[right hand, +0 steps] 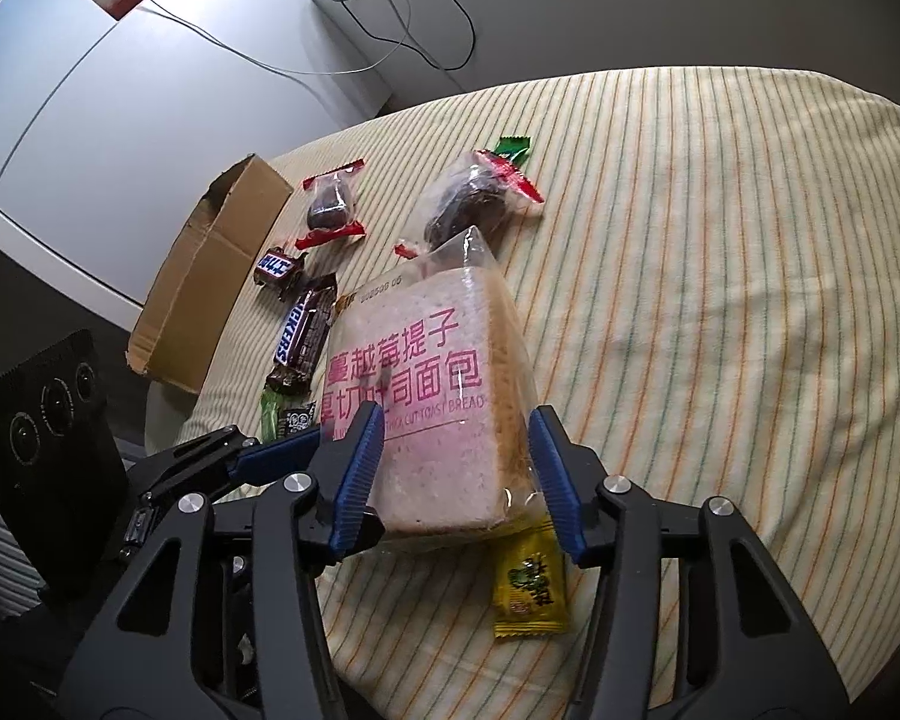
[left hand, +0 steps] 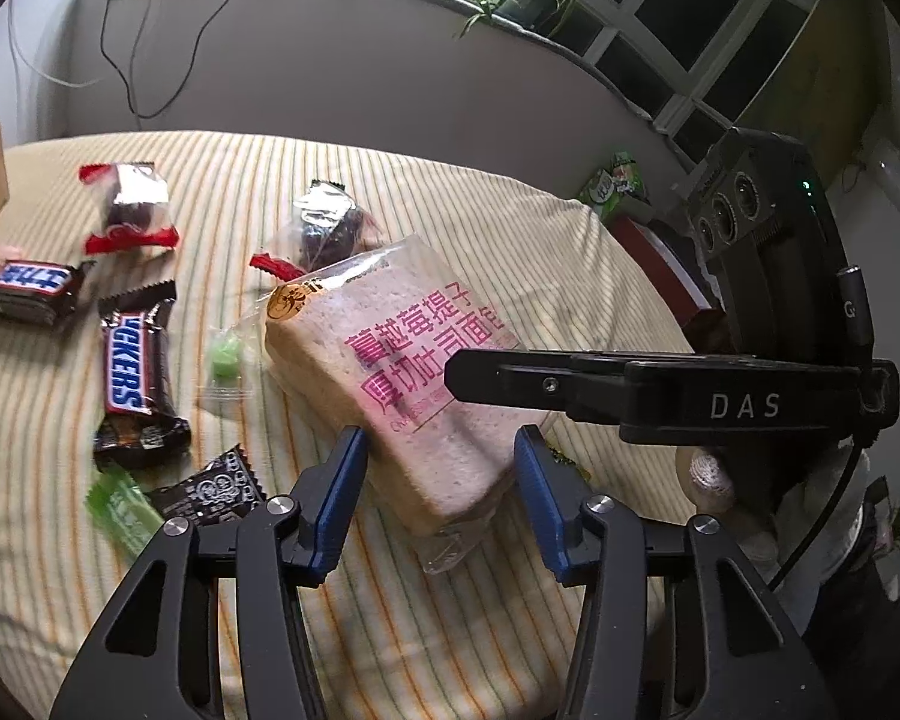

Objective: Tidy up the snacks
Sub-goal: 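Close both grippers on the bread bag and lift it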

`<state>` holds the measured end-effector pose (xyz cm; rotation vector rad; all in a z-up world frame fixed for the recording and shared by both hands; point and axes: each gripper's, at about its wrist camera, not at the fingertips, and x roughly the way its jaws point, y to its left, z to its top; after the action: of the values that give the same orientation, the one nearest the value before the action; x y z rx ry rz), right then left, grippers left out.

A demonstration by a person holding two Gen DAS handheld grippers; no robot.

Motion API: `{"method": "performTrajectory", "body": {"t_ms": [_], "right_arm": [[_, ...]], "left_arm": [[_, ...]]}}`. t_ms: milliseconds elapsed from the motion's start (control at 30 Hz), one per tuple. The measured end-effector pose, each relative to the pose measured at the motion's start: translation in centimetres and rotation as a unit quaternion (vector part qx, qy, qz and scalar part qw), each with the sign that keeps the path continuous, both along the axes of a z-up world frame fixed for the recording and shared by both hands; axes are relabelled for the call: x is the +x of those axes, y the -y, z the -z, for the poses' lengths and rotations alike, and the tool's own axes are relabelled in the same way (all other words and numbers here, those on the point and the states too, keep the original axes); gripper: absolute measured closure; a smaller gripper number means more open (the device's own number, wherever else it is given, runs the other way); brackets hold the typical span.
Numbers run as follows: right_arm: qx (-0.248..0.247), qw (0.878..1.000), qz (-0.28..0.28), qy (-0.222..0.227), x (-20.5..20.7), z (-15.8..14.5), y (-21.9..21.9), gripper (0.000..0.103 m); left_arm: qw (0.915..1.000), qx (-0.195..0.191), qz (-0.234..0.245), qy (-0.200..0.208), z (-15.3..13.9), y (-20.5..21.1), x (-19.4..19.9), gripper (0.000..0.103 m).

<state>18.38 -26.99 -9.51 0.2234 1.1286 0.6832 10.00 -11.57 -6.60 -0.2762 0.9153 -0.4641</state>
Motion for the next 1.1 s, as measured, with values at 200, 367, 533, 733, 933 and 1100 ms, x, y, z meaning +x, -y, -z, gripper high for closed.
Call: {"method": "performTrajectory", "body": {"t_ms": [200, 367, 533, 733, 933, 1100], "right_arm": [[-0.008, 1.000, -0.003, 0.009, -0.7, -0.7, -0.9, 0.053], [-0.006, 1.000, -0.010, 0.018, -1.4, -1.7, -1.9, 0.054], [-0.006, 0.999, -0.019, 0.036, -2.2, -3.5, -3.6, 0.055], [-0.004, 0.997, -0.042, 0.060, -2.8, -5.9, -6.5, 0.055], [-0.003, 0.994, -0.071, 0.078, -2.9, -7.7, -10.7, 0.055], [-0.002, 0.991, -0.099, 0.088, -2.9, -8.4, -14.8, 0.055]], "left_arm": [[0.9998, 0.008, -0.004, 0.018, -0.8, -0.5, -0.8, 0.055], [0.9992, 0.010, -0.014, 0.035, -1.8, -1.7, -1.6, 0.055], [0.9978, 0.011, -0.028, 0.059, -3.0, -3.3, -2.5, 0.055], [0.9949, 0.013, -0.052, 0.086, -4.5, -5.7, -3.6, 0.055], [0.9907, 0.015, -0.086, 0.104, -5.4, -9.2, -4.6, 0.055], [0.9861, 0.017, -0.121, 0.113, -5.9, -12.5, -5.2, 0.055]]}}
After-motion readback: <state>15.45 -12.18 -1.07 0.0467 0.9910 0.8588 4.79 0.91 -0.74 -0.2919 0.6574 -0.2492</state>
